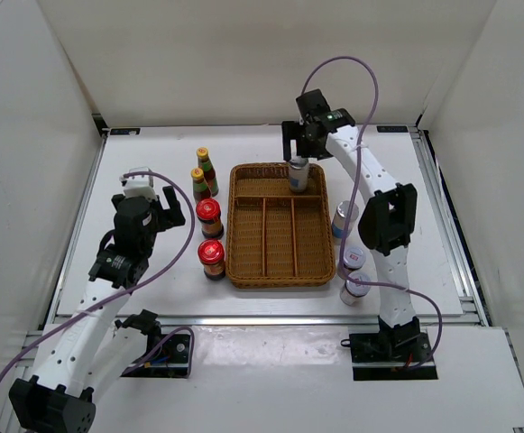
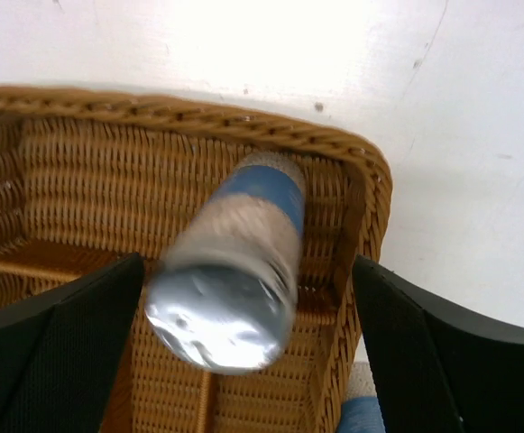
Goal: Organize the condiment bottles
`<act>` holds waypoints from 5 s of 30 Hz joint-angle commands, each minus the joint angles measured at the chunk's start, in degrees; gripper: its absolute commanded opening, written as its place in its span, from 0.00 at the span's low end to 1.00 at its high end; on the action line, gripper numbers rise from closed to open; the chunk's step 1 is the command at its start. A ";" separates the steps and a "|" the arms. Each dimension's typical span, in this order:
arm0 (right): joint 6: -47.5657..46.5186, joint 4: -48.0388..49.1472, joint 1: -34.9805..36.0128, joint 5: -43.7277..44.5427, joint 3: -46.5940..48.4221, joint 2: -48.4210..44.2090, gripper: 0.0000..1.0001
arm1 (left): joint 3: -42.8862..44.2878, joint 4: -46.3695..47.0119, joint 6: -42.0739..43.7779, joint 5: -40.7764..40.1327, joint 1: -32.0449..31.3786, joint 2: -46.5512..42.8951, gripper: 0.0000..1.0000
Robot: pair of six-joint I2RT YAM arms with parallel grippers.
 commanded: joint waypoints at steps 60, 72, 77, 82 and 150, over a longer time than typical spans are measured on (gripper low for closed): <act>-6.02 -0.63 13.50 1.63 14.30 -3.04 0.16 | 1.47 -0.40 -0.17 -1.01 -0.32 -4.15 1.00; -3.73 -0.55 11.04 -2.60 11.86 5.00 0.23 | 1.47 -0.40 -0.17 -1.01 -0.32 -4.68 1.00; -5.13 -0.55 11.04 -2.60 11.86 7.89 0.65 | 1.47 -0.40 -0.17 -1.01 -0.32 -4.68 1.00; -5.14 -2.22 11.04 -2.08 14.58 8.69 0.98 | 1.47 -0.40 -0.17 -1.01 -0.32 -3.62 1.00; 20.00 2.35 -9.26 4.16 -70.77 -53.27 0.70 | 1.99 -0.40 -0.17 -1.10 -0.32 -3.09 1.00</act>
